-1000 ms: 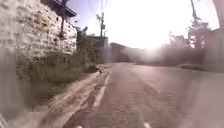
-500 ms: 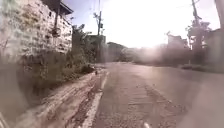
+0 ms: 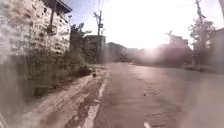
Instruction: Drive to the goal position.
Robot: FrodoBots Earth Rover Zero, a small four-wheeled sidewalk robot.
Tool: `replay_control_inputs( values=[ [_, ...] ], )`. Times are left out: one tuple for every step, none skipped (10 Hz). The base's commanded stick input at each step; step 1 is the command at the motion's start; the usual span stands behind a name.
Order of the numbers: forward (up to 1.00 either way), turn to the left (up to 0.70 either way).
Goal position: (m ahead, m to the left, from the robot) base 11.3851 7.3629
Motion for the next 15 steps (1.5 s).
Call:
replay_control_inputs(
  values=[
    [1.0,-0.31],
    [1.0,-0.4],
    [1.0,-0.09],
    [1.0,0.0],
    [1.0,0.0],
    [1.0,0.0],
    [1.0,0.0],
    [1.0,0.0],
    [1.0,0.0],
    [1.0,0.0],
    [1.0,0.0],
    [1.0,0.0],
    [1.0,0.0],
    [1.0,0.0],
    [1.0,0.0]
  ],
)
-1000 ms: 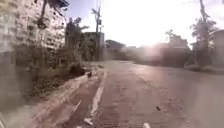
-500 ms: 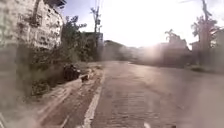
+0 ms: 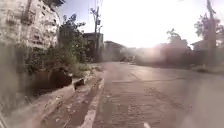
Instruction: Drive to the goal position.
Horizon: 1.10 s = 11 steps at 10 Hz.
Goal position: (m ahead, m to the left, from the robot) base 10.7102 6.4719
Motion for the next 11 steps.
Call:
replay_control_inputs(
  values=[
    [1.0,0.0],
    [1.0,0.0],
    [1.0,0.0],
    [1.0,0.0],
    [1.0,0.0],
    [1.0,0.0],
    [1.0,0.0],
    [1.0,0.0],
    [1.0,0.0],
    [1.0,0.0],
    [1.0,0.0]
  ],
)
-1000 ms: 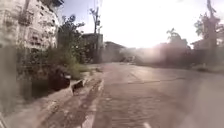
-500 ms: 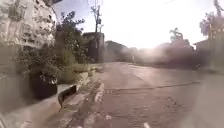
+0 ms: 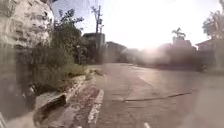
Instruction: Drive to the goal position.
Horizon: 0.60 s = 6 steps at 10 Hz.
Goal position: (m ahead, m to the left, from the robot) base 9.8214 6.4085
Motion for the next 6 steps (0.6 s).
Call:
replay_control_inputs(
  values=[
    [1.0,0.0],
    [1.0,-0.21],
    [1.0,-0.29],
    [1.0,0.0],
    [1.0,0.0],
    [1.0,0.0]
  ],
)
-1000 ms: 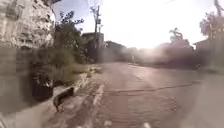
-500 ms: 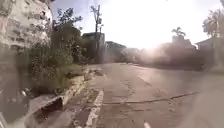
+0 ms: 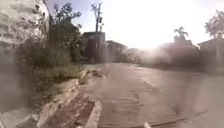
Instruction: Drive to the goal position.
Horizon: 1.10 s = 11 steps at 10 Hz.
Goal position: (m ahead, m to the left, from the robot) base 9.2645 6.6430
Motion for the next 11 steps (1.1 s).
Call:
replay_control_inputs(
  values=[
    [1.0,0.0],
    [1.0,0.0],
    [1.0,0.0],
    [1.0,0.0],
    [1.0,0.0],
    [1.0,0.0],
    [1.0,0.0],
    [1.0,0.0],
    [1.0,0.0],
    [1.0,0.0],
    [1.0,0.0]
  ],
)
